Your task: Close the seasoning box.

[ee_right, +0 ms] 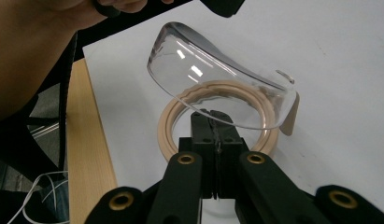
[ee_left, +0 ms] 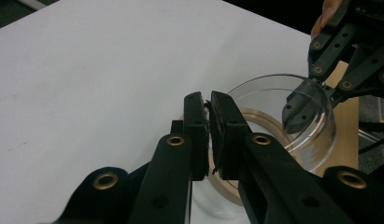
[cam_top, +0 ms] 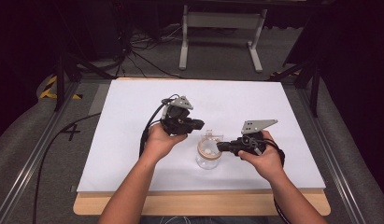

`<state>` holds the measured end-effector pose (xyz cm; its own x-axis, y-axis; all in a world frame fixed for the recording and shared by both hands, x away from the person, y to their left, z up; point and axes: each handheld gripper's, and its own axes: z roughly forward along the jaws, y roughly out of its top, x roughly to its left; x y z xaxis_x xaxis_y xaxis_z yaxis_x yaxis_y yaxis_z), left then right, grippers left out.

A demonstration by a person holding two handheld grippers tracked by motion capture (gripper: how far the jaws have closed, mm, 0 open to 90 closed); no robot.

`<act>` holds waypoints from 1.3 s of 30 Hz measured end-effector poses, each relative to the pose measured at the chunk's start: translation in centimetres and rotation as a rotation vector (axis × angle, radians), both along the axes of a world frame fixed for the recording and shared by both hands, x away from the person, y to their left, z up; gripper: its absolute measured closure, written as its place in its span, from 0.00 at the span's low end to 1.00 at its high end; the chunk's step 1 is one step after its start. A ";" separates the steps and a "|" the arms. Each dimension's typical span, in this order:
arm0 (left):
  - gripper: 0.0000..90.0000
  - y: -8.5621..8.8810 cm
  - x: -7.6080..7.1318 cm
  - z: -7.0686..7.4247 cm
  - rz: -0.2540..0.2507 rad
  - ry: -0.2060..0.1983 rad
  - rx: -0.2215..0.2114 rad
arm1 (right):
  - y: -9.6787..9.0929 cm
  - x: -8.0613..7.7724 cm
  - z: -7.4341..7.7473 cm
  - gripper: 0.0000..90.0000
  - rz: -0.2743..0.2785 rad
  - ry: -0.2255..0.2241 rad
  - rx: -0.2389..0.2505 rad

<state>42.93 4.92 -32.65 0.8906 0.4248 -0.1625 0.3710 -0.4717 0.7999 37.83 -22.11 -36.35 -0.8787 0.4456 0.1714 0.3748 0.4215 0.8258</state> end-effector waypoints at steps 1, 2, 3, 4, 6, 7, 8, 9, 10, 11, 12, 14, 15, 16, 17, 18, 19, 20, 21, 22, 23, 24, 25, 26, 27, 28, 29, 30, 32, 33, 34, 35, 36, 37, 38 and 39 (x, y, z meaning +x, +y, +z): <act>0.95 0.2 -0.1 0.1 -0.004 0.004 0.000 | 0.0 0.0 0.0 1.00 0.003 0.002 -0.004; 0.94 0.4 -0.2 0.3 -0.011 0.005 0.007 | 0.0 -0.1 0.0 1.00 0.007 0.003 -0.011; 0.94 0.5 -0.3 0.3 -0.012 0.009 0.007 | -0.1 -0.2 0.0 1.00 0.013 0.005 -0.016; 0.94 0.8 -0.5 0.5 -0.014 0.011 0.022 | -0.1 -0.2 0.0 1.00 0.014 0.009 -0.020; 0.94 0.9 -0.6 0.5 -0.011 0.011 0.020 | -0.1 -0.3 0.0 1.00 0.023 0.010 -0.031; 0.94 1.2 -0.7 0.5 -0.015 0.011 0.029 | -0.1 -0.4 0.0 1.00 0.028 0.013 -0.038; 0.94 1.4 -0.8 0.6 -0.015 0.014 0.034 | -0.1 -0.4 0.0 1.00 0.032 0.018 -0.045; 0.93 1.6 -0.9 0.6 -0.013 0.013 0.041 | 0.0 -0.5 0.0 1.00 0.039 0.024 -0.052; 0.93 1.8 -1.1 0.6 -0.011 0.022 0.042 | 0.0 -0.5 0.0 1.00 0.043 0.028 -0.061; 0.93 2.0 -1.2 0.6 -0.012 0.025 0.045 | 0.0 -0.5 -0.1 1.00 0.048 0.031 -0.068; 0.93 2.2 -1.3 0.6 -0.011 0.023 0.050 | 0.0 -0.5 -0.1 1.00 0.053 0.031 -0.074; 0.92 2.6 -1.5 0.6 -0.011 0.034 0.056 | 0.0 -0.5 -0.1 1.00 0.061 0.039 -0.081; 0.92 2.9 -1.7 0.5 -0.015 0.045 0.068 | 0.0 -0.6 0.0 1.00 0.065 0.044 -0.088; 0.92 3.0 -1.8 0.4 -0.013 0.048 0.070 | 0.1 -0.6 0.0 1.00 0.075 0.049 -0.101; 0.92 3.2 -1.9 0.3 -0.014 0.053 0.079 | 0.1 -0.6 0.0 1.00 0.080 0.058 -0.110; 0.92 3.4 -2.0 0.2 -0.010 0.061 0.079 | 0.2 -0.6 0.1 1.00 0.087 0.061 -0.117; 0.92 3.6 -2.1 0.1 -0.006 0.066 0.084 | 0.2 -0.6 0.1 1.00 0.093 0.068 -0.126; 0.91 3.9 -2.1 0.1 -0.011 0.075 0.097 | 0.3 -0.5 0.0 1.00 0.098 0.074 -0.138; 0.91 4.0 -2.2 0.0 -0.001 0.077 0.089 | 0.4 -0.4 0.0 1.00 0.104 0.079 -0.150; 0.90 4.2 -2.3 0.0 0.001 0.078 0.088 | 0.4 -0.4 0.0 1.00 0.109 0.087 -0.164; 0.88 4.4 -2.4 -0.1 0.006 0.084 0.087 | 0.5 -0.4 -0.1 1.00 0.114 0.093 -0.176; 0.88 4.6 -2.4 -0.1 0.009 0.086 0.089 | 0.6 -0.4 -0.1 1.00 0.123 0.109 -0.192; 0.87 4.8 -2.4 -0.1 0.019 0.090 0.085 | 0.6 -0.4 -0.1 1.00 0.133 0.121 -0.217; 0.87 4.8 -2.4 -0.1 0.019 0.090 0.085 | 0.6 -0.4 -0.1 1.00 0.133 0.121 -0.217; 0.86 5.2 -2.5 -0.1 0.033 0.094 0.084 | 0.6 -0.4 0.1 1.00 0.141 0.130 -0.234; 0.86 5.4 -2.6 -0.2 0.043 0.097 0.080 | 0.6 -0.4 0.3 1.00 0.143 0.134 -0.241; 0.86 5.4 -2.6 -0.2 0.043 0.097 0.080 | 0.6 -0.4 0.3 1.00 0.143 0.134 -0.241; 0.86 5.6 -2.6 -0.2 0.050 0.094 0.076 | 0.4 -0.4 0.6 1.00 0.142 0.129 -0.244; 0.85 6.0 -2.8 -0.2 0.065 0.097 0.084 | 0.3 -0.3 0.8 1.00 0.142 0.123 -0.242; 0.84 6.1 -2.8 -0.2 0.072 0.094 0.083 | 0.2 -0.3 1.1 1.00 0.138 0.118 -0.238; 0.82 6.3 -2.9 -0.2 0.084 0.092 0.083 | 0.1 -0.2 1.3 1.00 0.133 0.113 -0.231; 0.78 6.5 -2.9 -0.2 0.098 0.091 0.078 | -0.3 -0.1 1.7 1.00 0.119 0.097 -0.215; 0.78 6.6 -2.9 -0.1 0.108 0.092 0.081 | -0.3 -0.1 1.7 1.00 0.119 0.097 -0.215; 0.77 6.9 -2.9 -0.2 0.130 0.088 0.073 | -0.5 -0.1 1.9 1.00 0.111 0.090 -0.206; 0.74 7.1 -2.9 -0.2 0.147 0.087 0.065 | -0.8 0.1 2.2 0.99 0.094 0.071 -0.193; 0.72 7.3 -2.9 -0.2 0.157 0.091 0.062 | -1.2 0.2 2.5 0.98 0.080 0.057 -0.182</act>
